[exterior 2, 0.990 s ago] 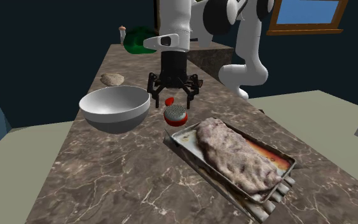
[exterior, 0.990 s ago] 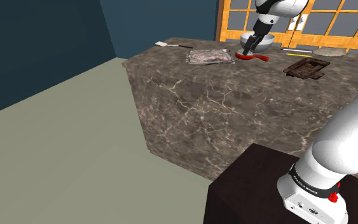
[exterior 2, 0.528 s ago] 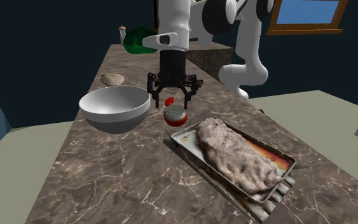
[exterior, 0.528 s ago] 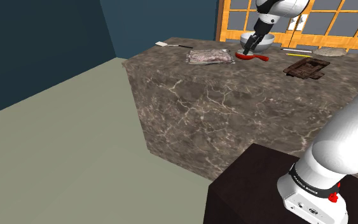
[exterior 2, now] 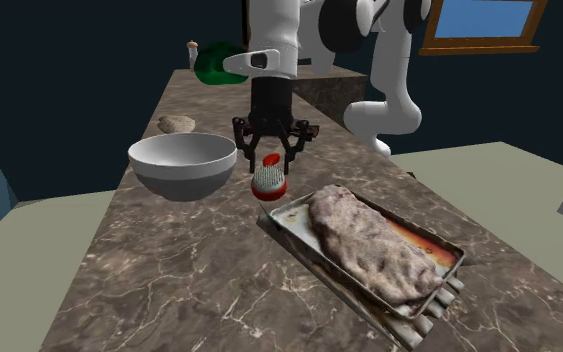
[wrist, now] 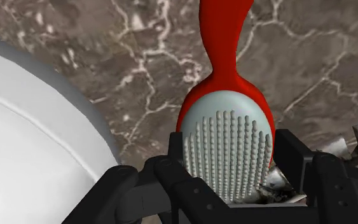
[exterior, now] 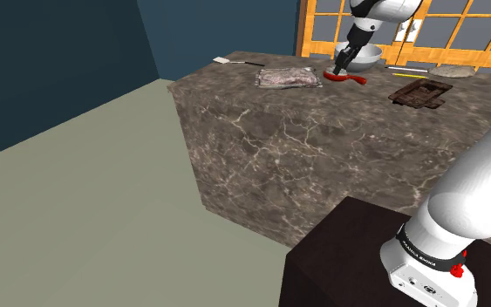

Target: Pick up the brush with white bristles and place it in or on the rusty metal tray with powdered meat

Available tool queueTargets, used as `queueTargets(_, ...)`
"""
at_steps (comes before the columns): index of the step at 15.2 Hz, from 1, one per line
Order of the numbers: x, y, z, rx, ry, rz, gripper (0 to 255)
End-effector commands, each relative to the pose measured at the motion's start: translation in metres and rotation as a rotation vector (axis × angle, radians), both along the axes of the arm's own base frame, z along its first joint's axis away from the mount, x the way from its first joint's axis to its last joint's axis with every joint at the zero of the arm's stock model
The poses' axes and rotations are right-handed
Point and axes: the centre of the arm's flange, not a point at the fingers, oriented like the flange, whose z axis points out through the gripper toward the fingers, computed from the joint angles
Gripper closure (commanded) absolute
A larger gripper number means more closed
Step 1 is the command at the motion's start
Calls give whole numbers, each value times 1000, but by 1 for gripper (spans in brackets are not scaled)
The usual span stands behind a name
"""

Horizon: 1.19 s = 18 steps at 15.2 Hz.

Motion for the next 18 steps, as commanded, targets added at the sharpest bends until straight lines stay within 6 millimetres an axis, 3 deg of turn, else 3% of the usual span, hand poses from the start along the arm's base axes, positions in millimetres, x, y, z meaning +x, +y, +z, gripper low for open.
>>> queueTargets(1,-1,4,-19,26,65,-2,255)
queueTargets(18,-1,4,71,26,65,-2,255)
